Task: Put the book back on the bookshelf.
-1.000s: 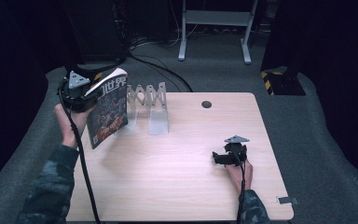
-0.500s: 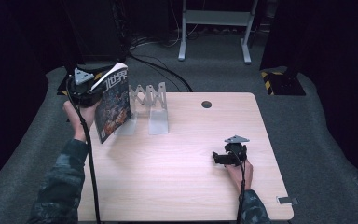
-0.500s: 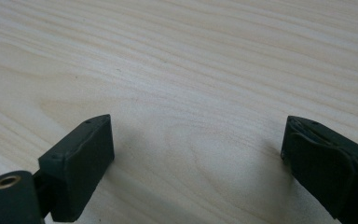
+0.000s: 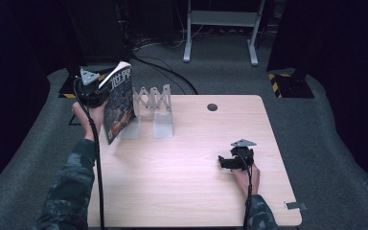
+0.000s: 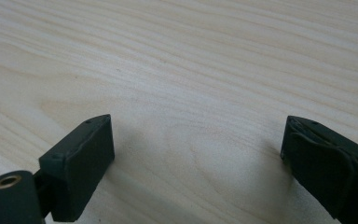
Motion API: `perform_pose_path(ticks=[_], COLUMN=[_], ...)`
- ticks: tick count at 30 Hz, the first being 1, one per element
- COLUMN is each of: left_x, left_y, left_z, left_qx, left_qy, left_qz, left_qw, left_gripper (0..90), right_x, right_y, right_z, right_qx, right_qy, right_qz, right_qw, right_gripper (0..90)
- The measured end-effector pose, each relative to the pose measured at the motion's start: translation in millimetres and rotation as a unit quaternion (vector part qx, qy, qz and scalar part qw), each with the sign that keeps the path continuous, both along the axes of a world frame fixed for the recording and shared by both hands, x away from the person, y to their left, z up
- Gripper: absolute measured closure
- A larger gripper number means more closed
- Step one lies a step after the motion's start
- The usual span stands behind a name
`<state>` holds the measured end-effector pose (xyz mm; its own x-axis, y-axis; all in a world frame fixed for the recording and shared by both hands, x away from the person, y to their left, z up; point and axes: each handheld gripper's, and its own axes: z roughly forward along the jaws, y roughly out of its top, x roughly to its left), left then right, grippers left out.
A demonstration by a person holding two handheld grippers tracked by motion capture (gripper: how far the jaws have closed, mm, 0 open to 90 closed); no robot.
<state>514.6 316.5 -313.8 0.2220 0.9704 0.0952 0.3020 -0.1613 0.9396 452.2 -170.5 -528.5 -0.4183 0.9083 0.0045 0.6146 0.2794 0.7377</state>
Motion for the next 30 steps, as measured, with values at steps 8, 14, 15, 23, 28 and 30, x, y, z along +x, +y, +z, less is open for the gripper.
perform_pose_path(ticks=[8, 14, 15, 23, 28, 30], left_x=[8.6, 9.0, 8.7, 3.4, -1.5, -2.6], left_y=[1.4, 9.6, 10.6, 23.3, 28.2, 29.3], left_z=[-12.1, -18.4, -19.3, -26.1, -25.5, -24.8], left_qx=[-0.021, -0.029, -0.033, -0.034, -0.025, -0.025], left_qy=[-0.002, 0.004, 0.003, 0.017, 0.012, 0.012], left_qz=[0.001, -0.005, -0.002, 0.011, 0.017, 0.017], left_qw=[0.9998, 0.9996, 0.9995, 0.9992, 0.9995, 0.9995], left_gripper=[82.3, 82.1, 82.0, 81.0, 77.0, 72.3], right_x=[-0.2, -0.4, -0.4, -0.3, -0.6, -0.6], right_y=[-0.6, -0.6, -0.6, -0.5, -0.2, -0.3], right_z=[0.1, 0.1, 0.1, 0.1, 0.2, 0.2], right_qx=[-0.002, -0.002, -0.002, -0.001, 0.0, 0.0], right_qy=[0.001, 0.001, 0.001, 0.0, 0.001, 0.001], right_qz=[0.001, 0.001, 0.001, 0.002, 0.0, 0.001], right_qw=[1.0, 1.0, 1.0, 1.0, 1.0, 1.0], right_gripper=[9.1, 9.3, 9.3, 9.4, 9.5, 9.5])
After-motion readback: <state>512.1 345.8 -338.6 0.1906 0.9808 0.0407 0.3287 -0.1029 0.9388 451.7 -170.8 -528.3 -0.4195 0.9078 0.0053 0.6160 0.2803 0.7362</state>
